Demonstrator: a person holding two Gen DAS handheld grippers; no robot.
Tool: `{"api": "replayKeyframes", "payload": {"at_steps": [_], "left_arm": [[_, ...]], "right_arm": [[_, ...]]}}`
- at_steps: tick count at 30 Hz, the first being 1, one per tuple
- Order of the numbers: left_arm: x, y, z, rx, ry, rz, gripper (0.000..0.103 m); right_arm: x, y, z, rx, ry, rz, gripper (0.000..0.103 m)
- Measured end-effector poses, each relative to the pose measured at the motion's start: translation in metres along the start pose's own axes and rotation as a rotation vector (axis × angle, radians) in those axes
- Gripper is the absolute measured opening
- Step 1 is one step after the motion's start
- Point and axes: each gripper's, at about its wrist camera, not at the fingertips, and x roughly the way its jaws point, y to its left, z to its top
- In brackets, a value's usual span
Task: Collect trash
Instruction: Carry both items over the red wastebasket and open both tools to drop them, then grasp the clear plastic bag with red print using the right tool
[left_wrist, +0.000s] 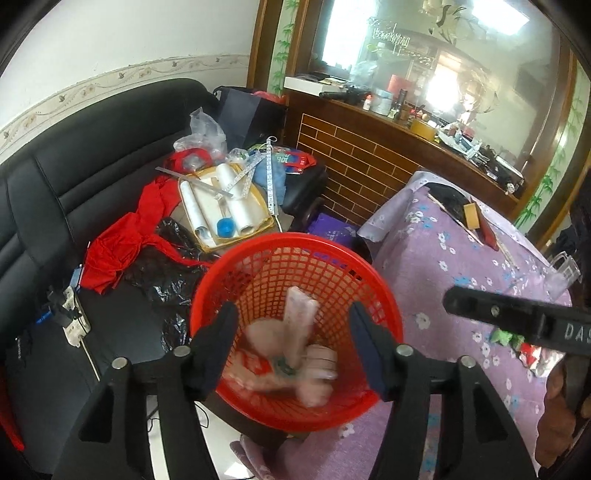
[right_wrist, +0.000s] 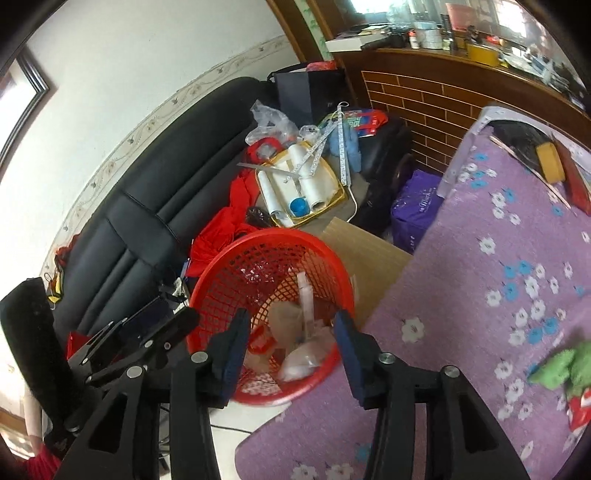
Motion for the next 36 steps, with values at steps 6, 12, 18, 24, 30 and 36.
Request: {"api": "replayKeyframes", "payload": {"at_steps": [6,12,18,24,30,36], "left_arm": [[-0.007,-0.031,-0.026,0.02,0.027,-0.051,0.062],[-0.013,-0.089,-0.058,0.119,0.075,-0.121,0.062],[-0.024,-0.142,-0.079,0.196,0.093,-0.171,0.062],[-0.034,-0.187,-0.1,0.265,0.114,-0.211,0.062],[-0.044,-0.225,-0.117,0.34,0.13,-0.244,0.062],[-0.05,-0.245,-0.13,0.384,0.147,-0.252,0.062]], "right_arm": [[-0.03,-0.023,-0.041,0.048,-0.001,-0.014,0.051],[-0.066,-0.061,-0.088,0.118,-0.005,-0.053,0.051],[-0.11,-0.11,-0.133,0.212,-0.039,-0.096,0.051],[-0.168,-0.178,-0.174,0.339,-0.106,-0.178,0.051],[-0.24,-0.263,-0.204,0.466,-0.205,-0.354,0.051],[-0.273,-0.349,-0.217,0.518,-0.185,-0.558,0.053]]}}
